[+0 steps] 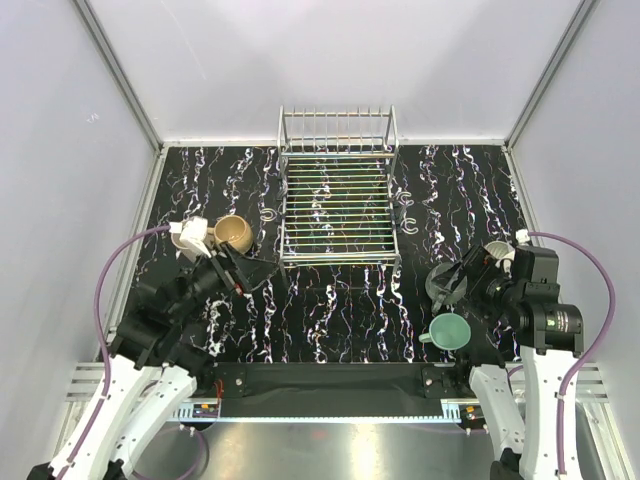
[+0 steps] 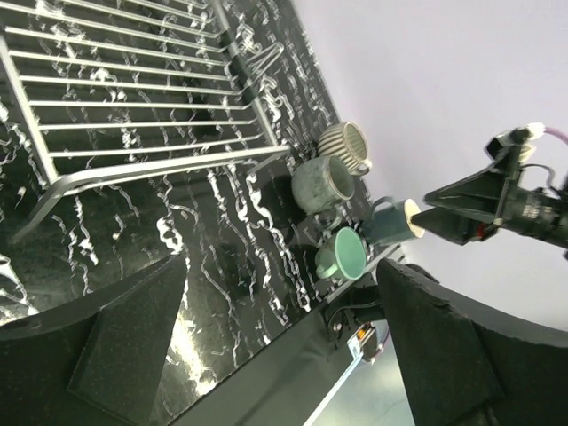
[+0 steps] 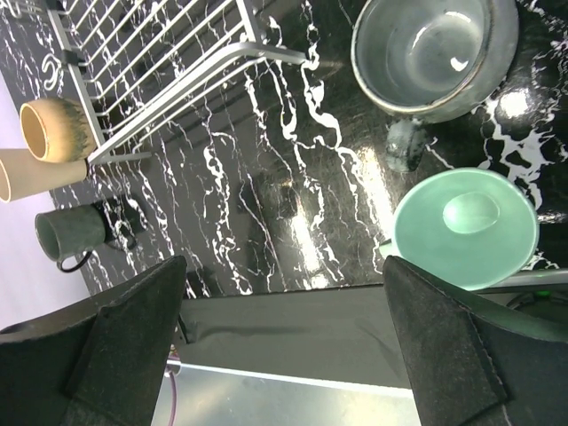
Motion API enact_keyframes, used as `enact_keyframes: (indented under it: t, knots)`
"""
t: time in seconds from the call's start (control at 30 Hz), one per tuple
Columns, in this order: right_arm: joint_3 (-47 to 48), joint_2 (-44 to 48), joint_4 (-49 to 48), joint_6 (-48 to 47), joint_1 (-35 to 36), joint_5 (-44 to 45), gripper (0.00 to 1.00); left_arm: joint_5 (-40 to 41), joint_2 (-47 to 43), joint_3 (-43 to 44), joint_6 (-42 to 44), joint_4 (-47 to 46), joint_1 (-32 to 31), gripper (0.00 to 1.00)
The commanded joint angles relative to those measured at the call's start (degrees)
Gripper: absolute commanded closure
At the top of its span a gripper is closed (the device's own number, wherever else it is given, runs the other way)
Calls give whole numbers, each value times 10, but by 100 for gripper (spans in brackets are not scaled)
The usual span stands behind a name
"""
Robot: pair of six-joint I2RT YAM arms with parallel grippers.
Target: Load the cups into the dish rack
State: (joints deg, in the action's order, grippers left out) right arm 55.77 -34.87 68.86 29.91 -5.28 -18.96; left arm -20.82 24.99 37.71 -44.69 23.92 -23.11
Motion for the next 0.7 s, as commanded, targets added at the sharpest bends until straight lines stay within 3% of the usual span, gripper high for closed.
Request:
enact_keyframes:
  t: [0.0,0.13,0.23,0.27,0.47,0.67]
  knots:
    - [24,6,-3,1,-2,21,0,-18,33,40,29,9,1,8]
    - [36,-12,-2,13,-2,29,0,-28,73,51,34,3,-10,11]
    - [53,-26,2,11,-2,60,0,22,120,70,38,-6,-64,13]
    - [59,-31,10,10,-2,73,0,43,136,79,42,-7,-112,13]
    - [104,-72,28,6,-2,176,0,243,333,222,58,11,-303,15]
    - [145,-107,46,4,-2,281,0,323,567,391,73,11,-387,22]
